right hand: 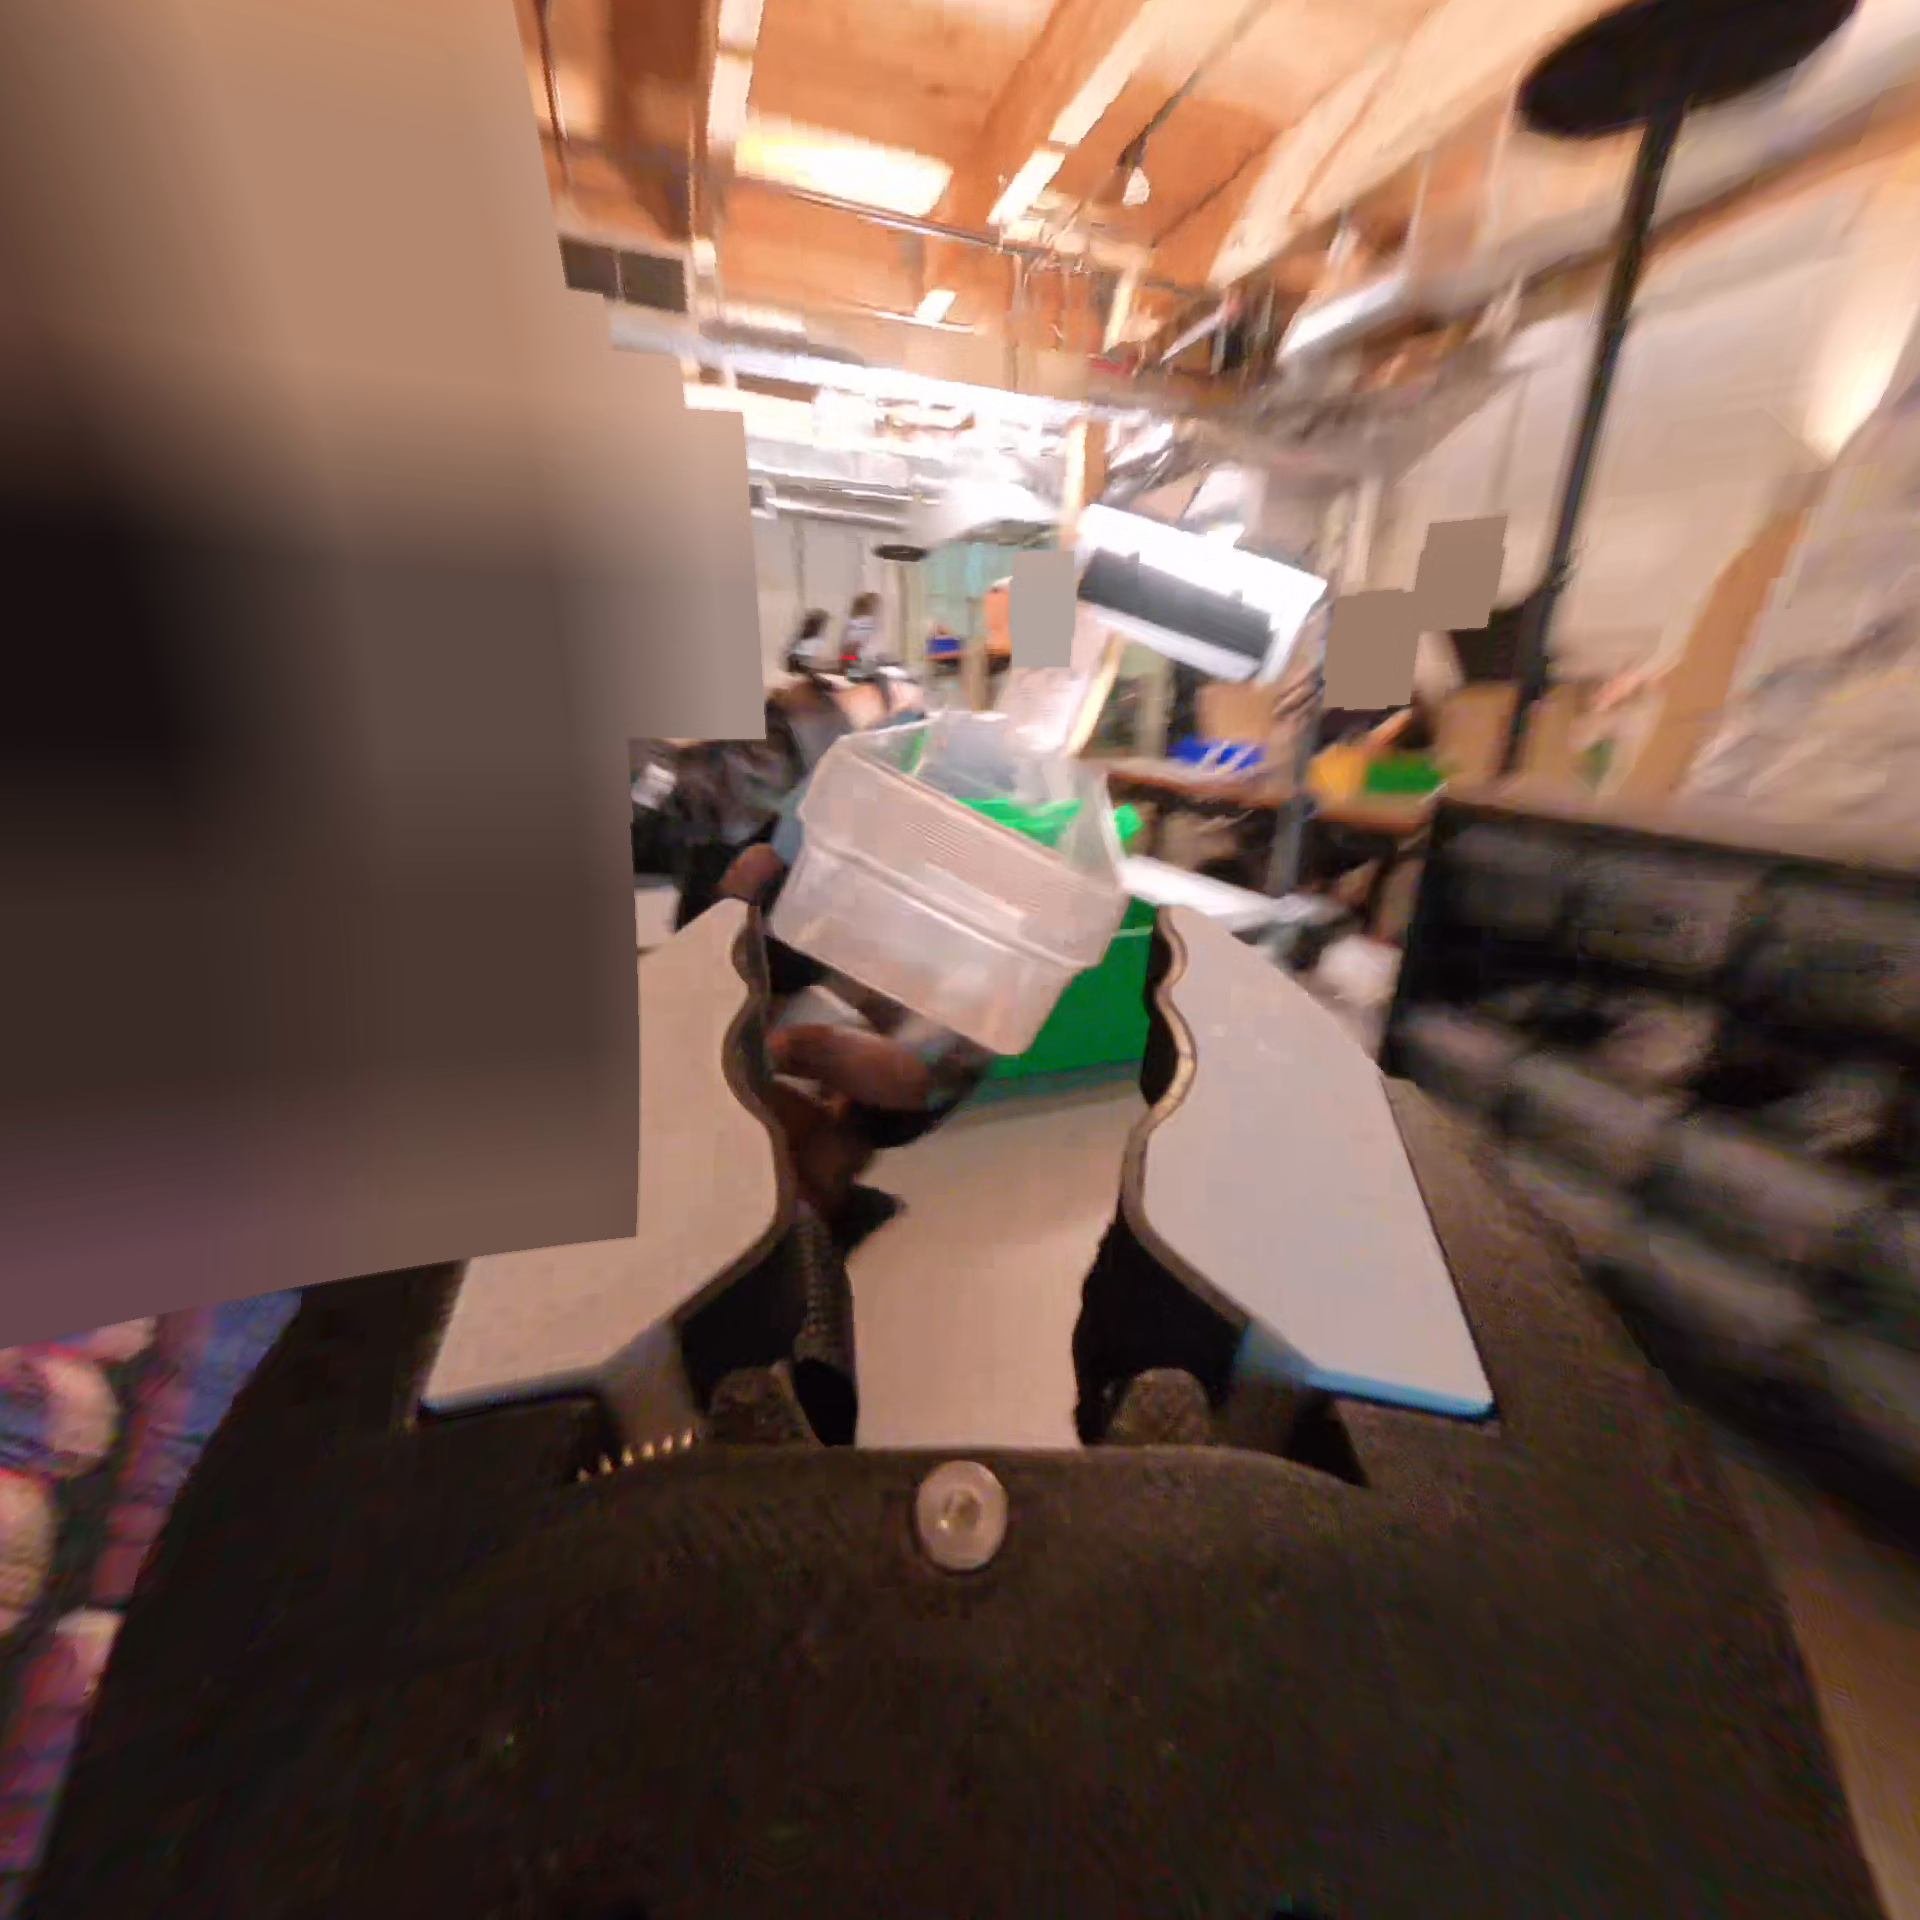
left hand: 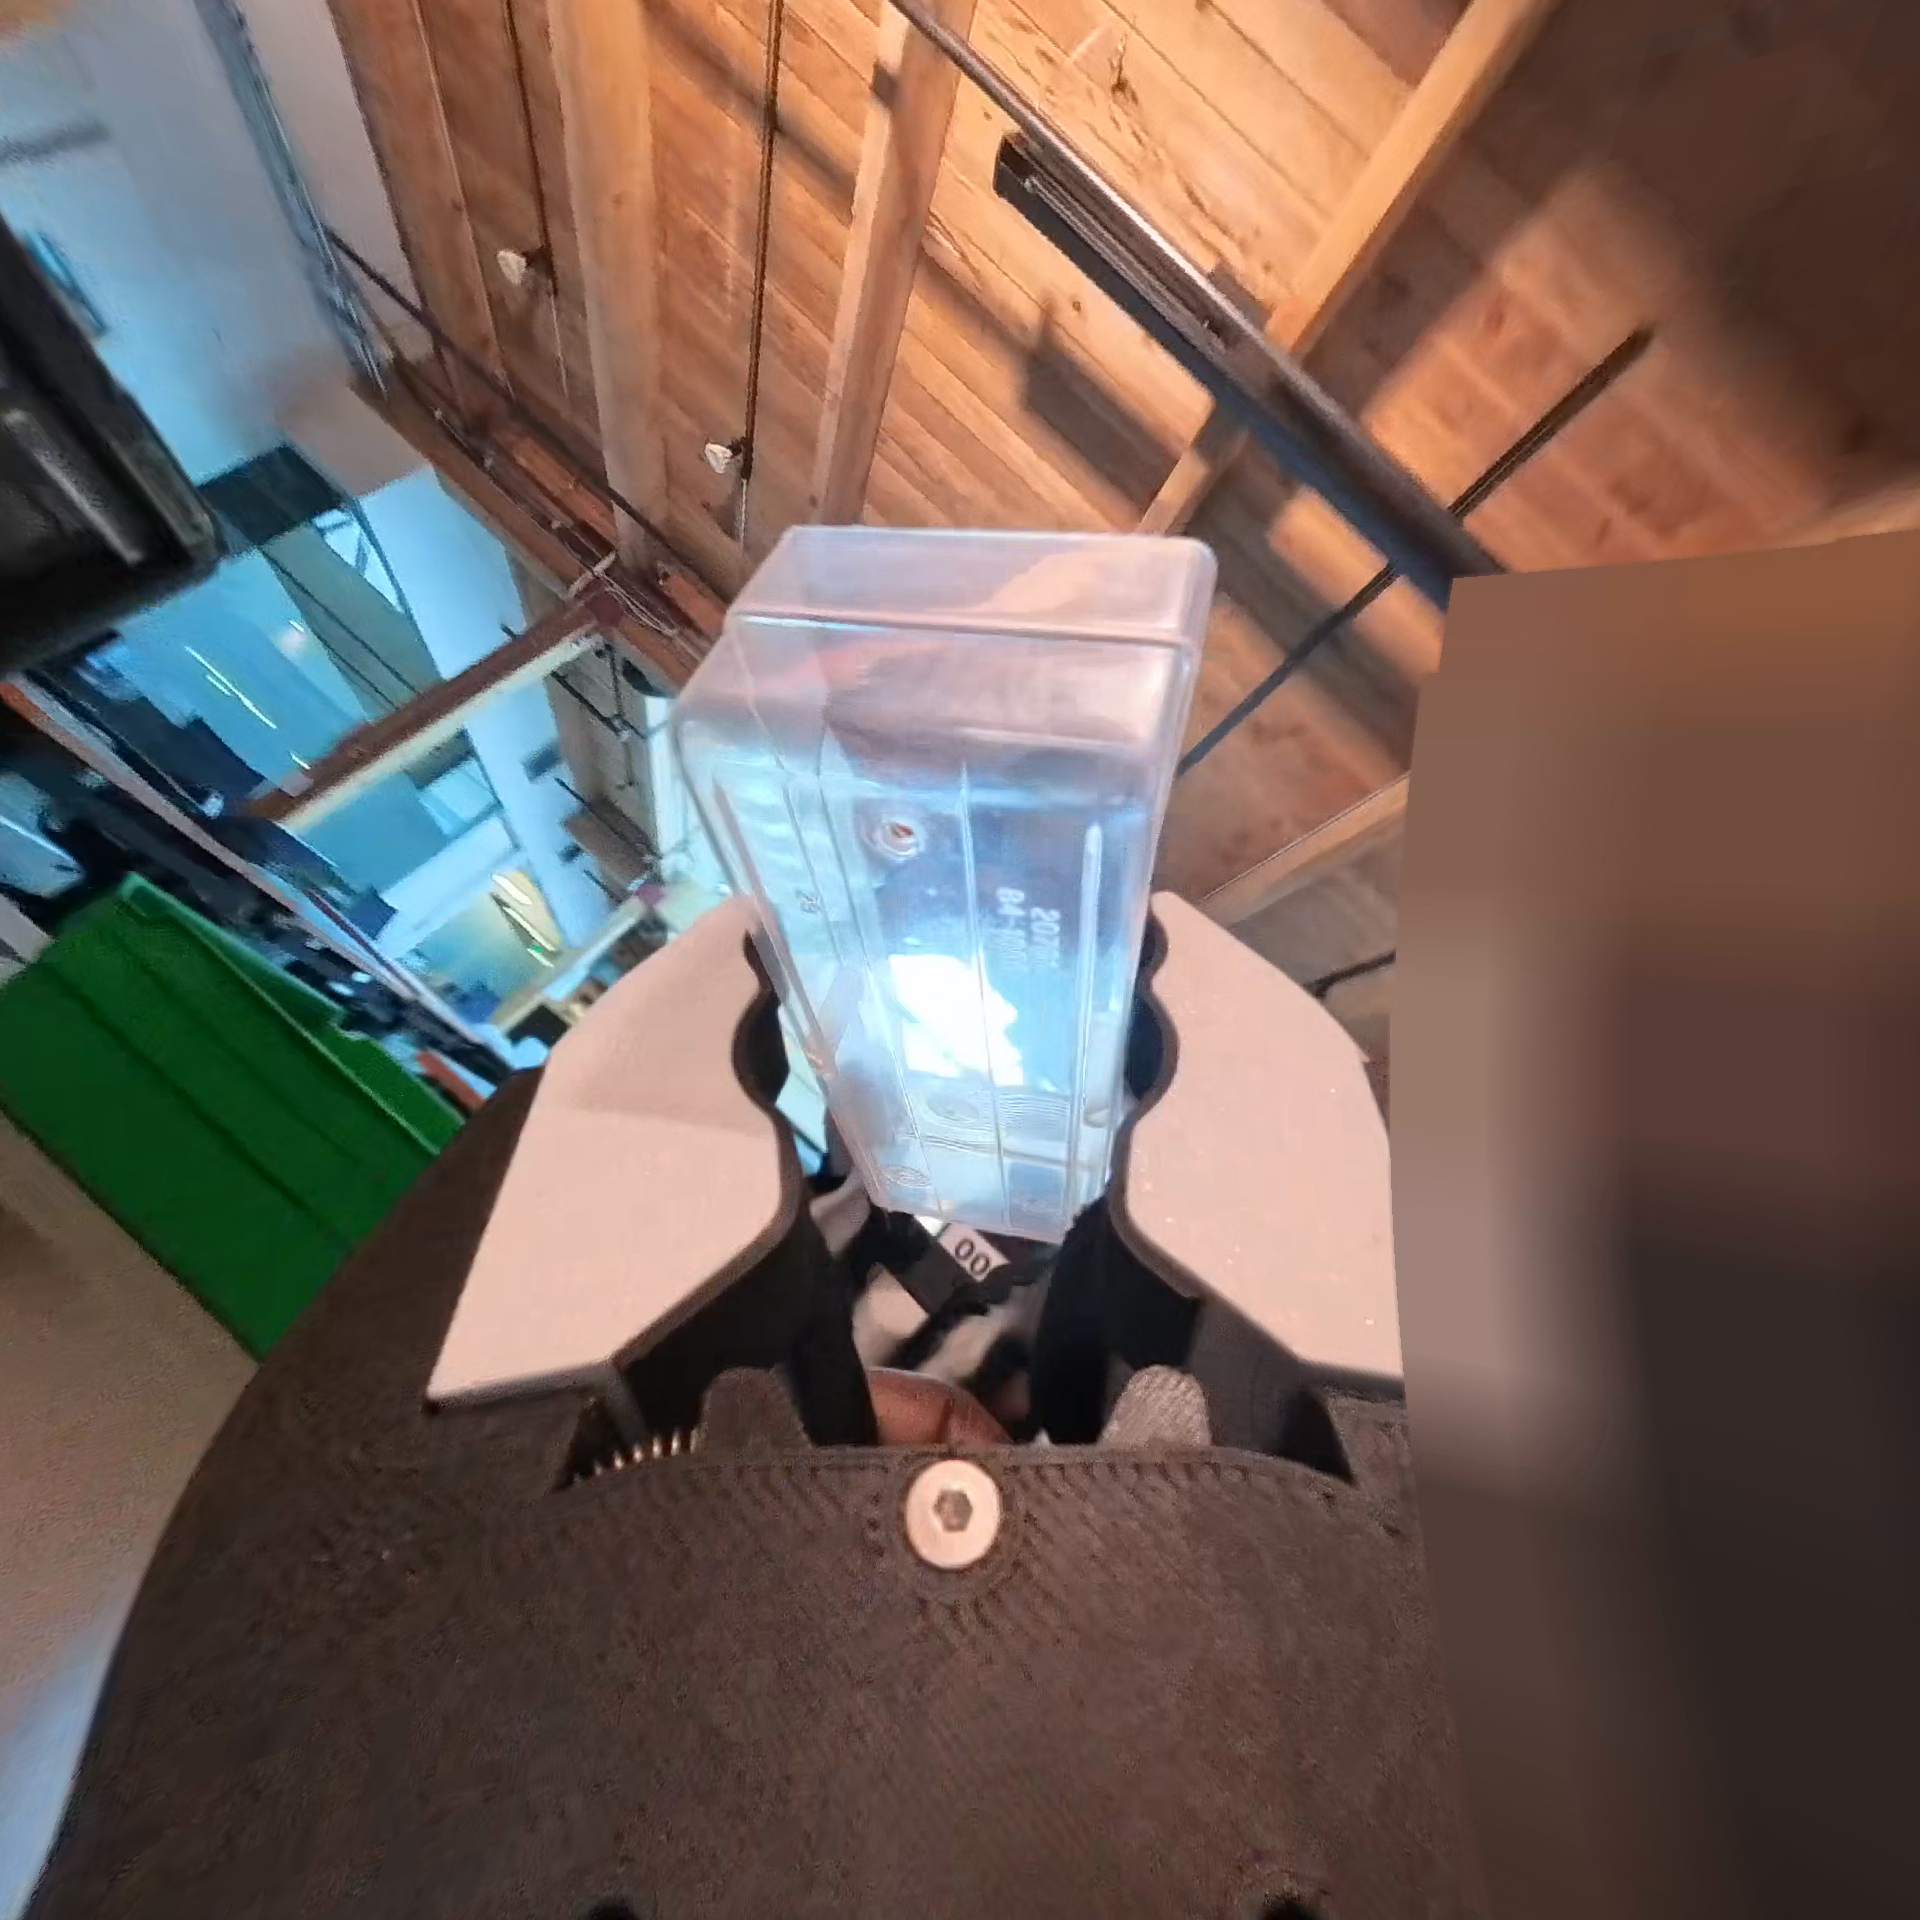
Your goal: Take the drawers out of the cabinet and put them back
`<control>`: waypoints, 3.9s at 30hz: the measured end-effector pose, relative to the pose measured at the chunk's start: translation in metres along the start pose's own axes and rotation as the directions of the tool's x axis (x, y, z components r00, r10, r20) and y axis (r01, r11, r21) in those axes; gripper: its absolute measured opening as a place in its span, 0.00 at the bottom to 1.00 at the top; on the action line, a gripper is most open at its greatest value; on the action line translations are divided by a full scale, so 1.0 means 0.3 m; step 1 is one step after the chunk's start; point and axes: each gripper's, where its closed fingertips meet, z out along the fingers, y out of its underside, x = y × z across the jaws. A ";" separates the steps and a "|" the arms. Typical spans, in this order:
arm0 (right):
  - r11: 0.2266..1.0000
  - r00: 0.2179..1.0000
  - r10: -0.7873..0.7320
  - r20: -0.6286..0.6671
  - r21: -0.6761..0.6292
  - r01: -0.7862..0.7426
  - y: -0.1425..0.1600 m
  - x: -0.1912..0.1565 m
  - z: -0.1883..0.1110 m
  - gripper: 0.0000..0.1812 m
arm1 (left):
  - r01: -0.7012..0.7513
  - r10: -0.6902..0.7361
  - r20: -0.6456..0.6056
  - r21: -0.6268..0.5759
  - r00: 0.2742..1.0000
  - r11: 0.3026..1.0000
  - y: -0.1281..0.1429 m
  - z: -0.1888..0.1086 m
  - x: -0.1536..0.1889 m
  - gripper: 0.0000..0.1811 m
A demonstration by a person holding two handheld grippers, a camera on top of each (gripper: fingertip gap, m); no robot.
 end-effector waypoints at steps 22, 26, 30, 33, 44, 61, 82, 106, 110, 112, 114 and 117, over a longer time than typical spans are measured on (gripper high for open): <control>0.122 0.088 -0.988 -0.128 -0.286 0.951 -0.095 0.033 0.009 0.02 | 0.279 -0.276 0.045 -0.088 0.960 0.956 0.034 0.000 -0.071 0.40; 0.099 0.035 -0.981 -0.190 -0.340 0.935 -0.156 0.074 -0.009 0.01 | 0.200 -0.167 0.155 -0.230 0.974 0.952 0.057 -0.013 -0.102 0.44; 0.027 -0.066 -0.981 -0.183 -0.464 0.885 -0.198 0.160 -0.057 0.01 | -0.040 0.139 0.300 -0.314 0.944 0.948 -0.055 -0.060 -0.157 0.45; -0.031 -0.134 -0.981 -0.142 -0.561 0.827 -0.197 0.230 -0.090 0.01 | -0.328 0.557 0.426 -0.499 0.713 0.802 -0.223 -0.077 -0.225 0.37; -0.167 -0.324 -0.942 -0.088 -0.714 0.680 -0.121 0.383 -0.012 0.01 | -0.327 0.903 0.044 -0.924 0.428 0.200 -0.390 0.316 -0.358 0.03; 0.261 0.046 -0.883 -0.467 -0.407 0.875 -0.224 0.134 0.046 0.01 | -0.084 0.066 -0.229 -0.069 0.971 0.994 -0.086 0.267 -0.012 0.45; 0.094 0.183 -0.971 0.155 -0.456 0.885 -0.053 0.153 0.096 0.23 | -0.073 0.047 -0.140 -0.187 0.989 0.980 -0.168 0.212 -0.105 0.49; -0.345 0.199 -0.862 0.466 -0.829 0.441 0.244 0.589 0.057 0.23 | 0.265 0.989 -0.139 -0.956 -0.042 -0.123 -0.715 0.244 -0.728 0.00; -0.322 0.251 -0.855 0.454 -0.844 0.428 0.243 0.609 0.076 0.23 | 0.337 0.989 -0.142 -0.933 -0.032 -0.123 -0.713 0.241 -0.729 0.00; -0.318 0.270 -0.851 0.450 -0.851 0.418 0.240 0.618 0.086 0.23 | 0.357 0.988 -0.147 -0.926 -0.035 -0.125 -0.713 0.240 -0.729 0.00; -0.318 0.285 -0.848 0.448 -0.858 0.403 0.242 0.627 0.096 0.23 | 0.362 0.989 -0.142 -0.924 -0.030 -0.122 -0.713 0.239 -0.729 0.00; -0.352 0.264 -0.844 0.466 -0.854 0.383 0.239 0.637 0.113 0.23 | 0.354 0.993 -0.118 -0.929 -0.011 -0.107 -0.712 0.238 -0.730 0.00</control>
